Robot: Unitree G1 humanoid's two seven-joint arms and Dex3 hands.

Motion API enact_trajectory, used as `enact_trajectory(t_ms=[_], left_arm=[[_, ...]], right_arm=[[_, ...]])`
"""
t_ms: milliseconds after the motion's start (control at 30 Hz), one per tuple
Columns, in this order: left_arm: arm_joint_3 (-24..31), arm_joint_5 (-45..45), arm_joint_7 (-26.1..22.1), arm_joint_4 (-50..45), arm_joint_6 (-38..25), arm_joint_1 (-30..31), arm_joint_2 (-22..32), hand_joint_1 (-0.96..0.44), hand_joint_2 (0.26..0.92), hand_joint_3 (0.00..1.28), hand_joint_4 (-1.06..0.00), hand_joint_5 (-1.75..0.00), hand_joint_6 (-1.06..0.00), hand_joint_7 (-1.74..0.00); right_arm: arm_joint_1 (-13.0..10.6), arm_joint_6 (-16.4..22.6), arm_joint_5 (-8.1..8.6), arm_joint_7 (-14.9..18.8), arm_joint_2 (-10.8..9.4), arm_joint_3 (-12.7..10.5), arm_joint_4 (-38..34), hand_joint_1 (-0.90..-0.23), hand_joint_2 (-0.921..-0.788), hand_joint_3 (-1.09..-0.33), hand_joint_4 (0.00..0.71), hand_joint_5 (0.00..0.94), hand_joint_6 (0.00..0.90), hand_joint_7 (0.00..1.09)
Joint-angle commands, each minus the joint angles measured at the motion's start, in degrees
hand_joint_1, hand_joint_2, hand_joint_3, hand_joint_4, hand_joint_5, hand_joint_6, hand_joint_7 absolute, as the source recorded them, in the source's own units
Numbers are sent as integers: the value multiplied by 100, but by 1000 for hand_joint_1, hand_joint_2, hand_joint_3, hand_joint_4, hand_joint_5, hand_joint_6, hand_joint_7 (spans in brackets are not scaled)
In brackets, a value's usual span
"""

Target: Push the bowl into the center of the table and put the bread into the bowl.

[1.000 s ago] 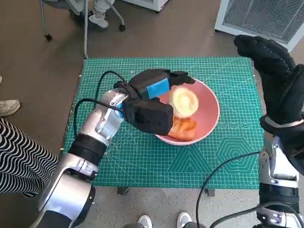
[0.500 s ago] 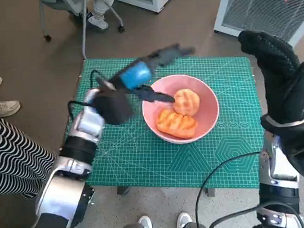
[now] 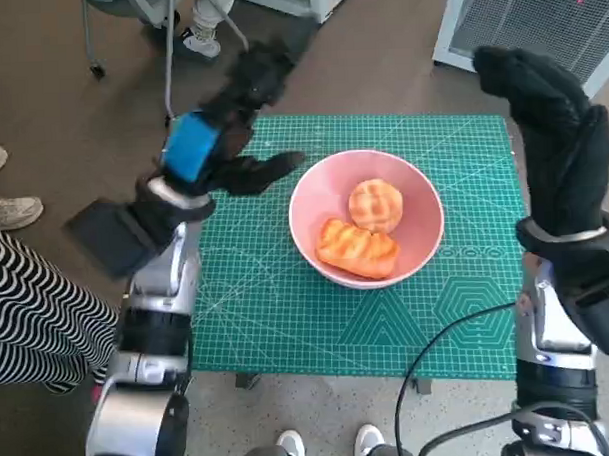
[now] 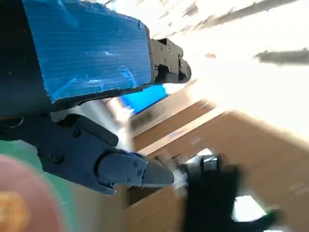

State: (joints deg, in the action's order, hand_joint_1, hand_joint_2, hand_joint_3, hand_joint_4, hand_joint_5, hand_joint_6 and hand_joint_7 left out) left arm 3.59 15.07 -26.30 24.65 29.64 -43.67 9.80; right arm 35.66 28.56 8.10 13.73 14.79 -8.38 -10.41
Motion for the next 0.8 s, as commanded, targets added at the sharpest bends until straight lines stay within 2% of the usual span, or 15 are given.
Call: enact_trajectory(t_ms=[33,367,800], left_arm=[[79,215,50,-392,-173,437,-167,-784,921,460,-40,-8,0,-395],[169,294,37,-489,-291,643,-264,-775,921,436,-46,-9,1,-407],[173,210,31,-500,-361,592,-222,-771,921,431,-44,-7,1,-413]], right_arm=[[49,-72,-166,-82,-47,91,-27,-703,-921,-732,171,5,-1,569],[171,-12,-214,-29,-35,178,-137,-722,-921,-736,157,0,-1,542],[187,-1,-165,30,41,200,-146,-721,-921,-740,155,0,-1,540]])
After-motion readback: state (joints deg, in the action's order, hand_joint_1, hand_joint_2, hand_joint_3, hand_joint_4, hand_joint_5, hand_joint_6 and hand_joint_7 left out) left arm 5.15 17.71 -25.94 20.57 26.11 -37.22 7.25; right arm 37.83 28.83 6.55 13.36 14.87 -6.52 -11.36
